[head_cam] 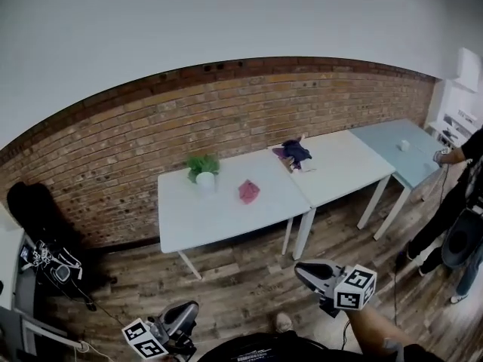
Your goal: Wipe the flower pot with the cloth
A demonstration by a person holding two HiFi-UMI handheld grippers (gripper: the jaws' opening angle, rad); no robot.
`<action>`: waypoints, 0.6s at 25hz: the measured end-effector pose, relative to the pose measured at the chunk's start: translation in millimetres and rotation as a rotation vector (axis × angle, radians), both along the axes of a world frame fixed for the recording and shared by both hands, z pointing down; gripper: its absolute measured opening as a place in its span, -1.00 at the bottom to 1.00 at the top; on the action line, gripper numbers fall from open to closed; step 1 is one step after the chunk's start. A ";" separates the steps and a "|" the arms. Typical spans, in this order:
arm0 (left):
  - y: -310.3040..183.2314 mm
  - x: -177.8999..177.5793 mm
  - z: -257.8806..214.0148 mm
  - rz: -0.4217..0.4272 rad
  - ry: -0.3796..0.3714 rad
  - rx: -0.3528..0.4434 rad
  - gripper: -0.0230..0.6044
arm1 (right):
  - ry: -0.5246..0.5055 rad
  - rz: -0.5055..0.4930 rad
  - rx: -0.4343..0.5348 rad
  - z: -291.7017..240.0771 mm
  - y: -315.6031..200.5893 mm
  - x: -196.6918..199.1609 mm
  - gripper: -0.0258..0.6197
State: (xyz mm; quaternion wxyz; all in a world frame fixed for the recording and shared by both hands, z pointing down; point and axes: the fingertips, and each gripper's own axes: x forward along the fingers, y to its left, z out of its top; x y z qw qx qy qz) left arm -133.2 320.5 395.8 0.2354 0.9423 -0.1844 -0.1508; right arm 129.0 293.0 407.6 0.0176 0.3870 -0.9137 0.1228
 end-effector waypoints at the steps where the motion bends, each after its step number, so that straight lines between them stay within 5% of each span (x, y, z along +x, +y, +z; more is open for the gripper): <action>1: -12.5 4.4 -1.1 -0.008 -0.006 -0.001 -0.92 | -0.005 -0.010 -0.004 1.0 -16.1 4.1 -0.92; 15: -189.0 84.5 -25.2 -0.252 -0.023 0.036 -0.92 | -0.016 -0.254 0.024 -5.1 -254.2 71.9 -0.91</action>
